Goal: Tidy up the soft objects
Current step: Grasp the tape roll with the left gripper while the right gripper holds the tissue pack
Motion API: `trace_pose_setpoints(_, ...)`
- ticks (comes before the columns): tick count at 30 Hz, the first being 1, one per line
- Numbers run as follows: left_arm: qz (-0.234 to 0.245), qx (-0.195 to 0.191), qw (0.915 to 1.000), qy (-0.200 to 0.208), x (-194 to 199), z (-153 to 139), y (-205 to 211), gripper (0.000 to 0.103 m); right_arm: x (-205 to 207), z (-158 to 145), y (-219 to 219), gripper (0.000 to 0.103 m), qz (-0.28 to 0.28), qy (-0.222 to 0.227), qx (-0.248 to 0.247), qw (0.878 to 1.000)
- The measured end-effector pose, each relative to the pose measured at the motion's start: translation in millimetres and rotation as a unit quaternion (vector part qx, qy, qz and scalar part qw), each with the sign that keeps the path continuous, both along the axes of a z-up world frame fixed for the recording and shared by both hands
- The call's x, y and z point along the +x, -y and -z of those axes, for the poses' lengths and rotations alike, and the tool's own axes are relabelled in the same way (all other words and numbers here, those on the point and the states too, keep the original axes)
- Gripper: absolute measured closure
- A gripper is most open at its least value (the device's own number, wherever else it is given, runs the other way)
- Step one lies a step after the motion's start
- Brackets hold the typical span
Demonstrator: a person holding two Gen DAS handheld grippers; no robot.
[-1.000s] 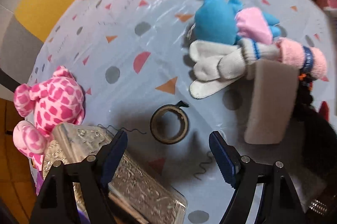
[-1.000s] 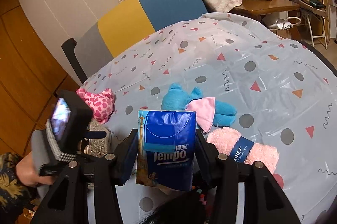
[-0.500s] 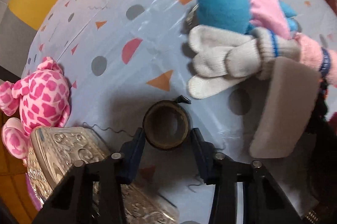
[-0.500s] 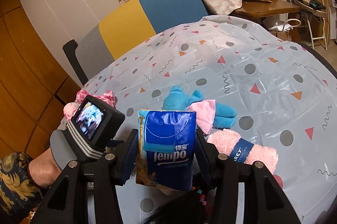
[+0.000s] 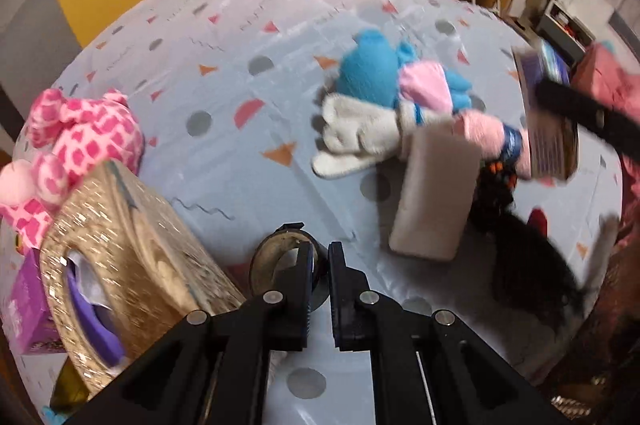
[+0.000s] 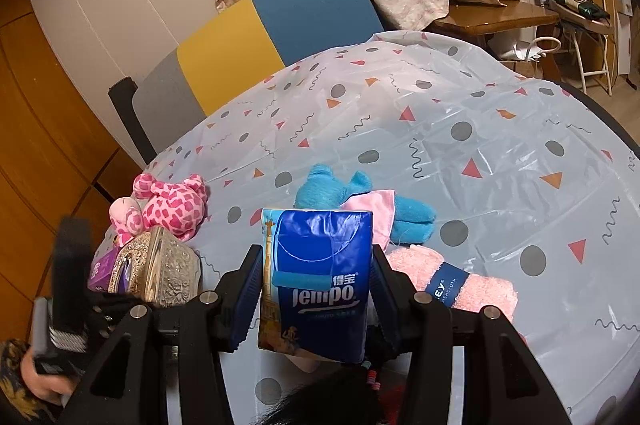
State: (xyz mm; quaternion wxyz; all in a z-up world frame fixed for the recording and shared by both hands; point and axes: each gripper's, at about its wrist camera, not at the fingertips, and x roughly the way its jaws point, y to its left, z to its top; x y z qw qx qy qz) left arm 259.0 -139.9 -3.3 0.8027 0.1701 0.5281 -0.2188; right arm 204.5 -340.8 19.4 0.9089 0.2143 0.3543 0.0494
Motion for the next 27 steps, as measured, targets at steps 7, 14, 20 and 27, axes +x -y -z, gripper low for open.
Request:
trace_pose_setpoints(7,-0.031,-0.044,0.9985,-0.009,33,-22,-2,0.097,0,0,3,0.052,0.002,0.002,0.010,1.000)
trace_pose_setpoints(14,-0.024,-0.038,0.9990,-0.001,34,-19,8,0.086,-2,-2,6,0.052,0.003,0.010,0.019,1.000)
trace_pose_setpoints(20,-0.008,-0.014,0.9998,-0.009,26,6,24,0.040,-2,-2,6,0.052,0.004,0.008,0.021,1.000)
trace_pose_setpoints(27,-0.026,0.019,0.9993,-0.018,28,42,36,0.041,-2,-2,5,0.052,0.000,0.007,0.016,1.000)
